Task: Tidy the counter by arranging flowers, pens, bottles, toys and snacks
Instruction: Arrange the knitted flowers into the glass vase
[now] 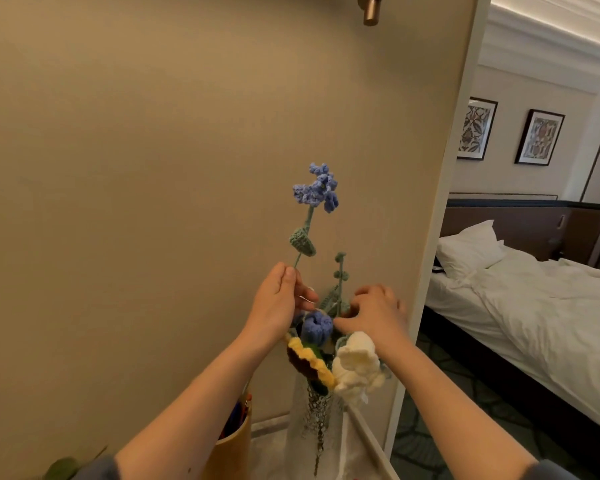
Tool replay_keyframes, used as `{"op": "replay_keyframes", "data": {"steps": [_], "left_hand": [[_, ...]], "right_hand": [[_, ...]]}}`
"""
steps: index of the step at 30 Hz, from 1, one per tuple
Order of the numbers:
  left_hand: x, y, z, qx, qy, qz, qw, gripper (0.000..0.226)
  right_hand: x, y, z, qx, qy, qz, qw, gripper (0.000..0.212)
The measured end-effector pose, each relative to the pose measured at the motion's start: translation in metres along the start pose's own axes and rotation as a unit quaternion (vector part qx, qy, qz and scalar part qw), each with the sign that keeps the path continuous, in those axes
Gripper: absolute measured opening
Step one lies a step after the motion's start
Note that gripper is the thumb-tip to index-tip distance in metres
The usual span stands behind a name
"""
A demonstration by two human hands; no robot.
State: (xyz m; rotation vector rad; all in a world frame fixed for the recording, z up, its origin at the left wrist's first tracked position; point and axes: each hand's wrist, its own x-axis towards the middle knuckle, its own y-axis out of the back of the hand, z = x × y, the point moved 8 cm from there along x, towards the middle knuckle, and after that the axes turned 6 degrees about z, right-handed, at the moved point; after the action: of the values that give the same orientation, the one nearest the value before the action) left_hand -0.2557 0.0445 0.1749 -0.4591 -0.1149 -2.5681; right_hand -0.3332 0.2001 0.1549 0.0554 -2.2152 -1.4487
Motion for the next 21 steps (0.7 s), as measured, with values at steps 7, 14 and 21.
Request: {"op": "replay_keyframes", "data": {"steps": [7, 14, 21], "left_hand": [[-0.008, 0.009, 0.021, 0.013, -0.063, 0.01, 0.998, 0.031], [-0.031, 0.014, 0.059, 0.017, -0.159, 0.026, 0.987, 0.03], [-0.065, 0.029, 0.085, -0.034, -0.194, 0.033, 0.98, 0.033]], "right_hand": [[-0.004, 0.028, -0.01, 0.21, -0.051, -0.024, 0.976, 0.051], [-0.026, 0.111, -0.07, 0.419, 0.057, 0.033, 0.905, 0.015], [-0.058, 0.13, -0.125, 0.416, 0.13, 0.037, 0.899, 0.024]]}}
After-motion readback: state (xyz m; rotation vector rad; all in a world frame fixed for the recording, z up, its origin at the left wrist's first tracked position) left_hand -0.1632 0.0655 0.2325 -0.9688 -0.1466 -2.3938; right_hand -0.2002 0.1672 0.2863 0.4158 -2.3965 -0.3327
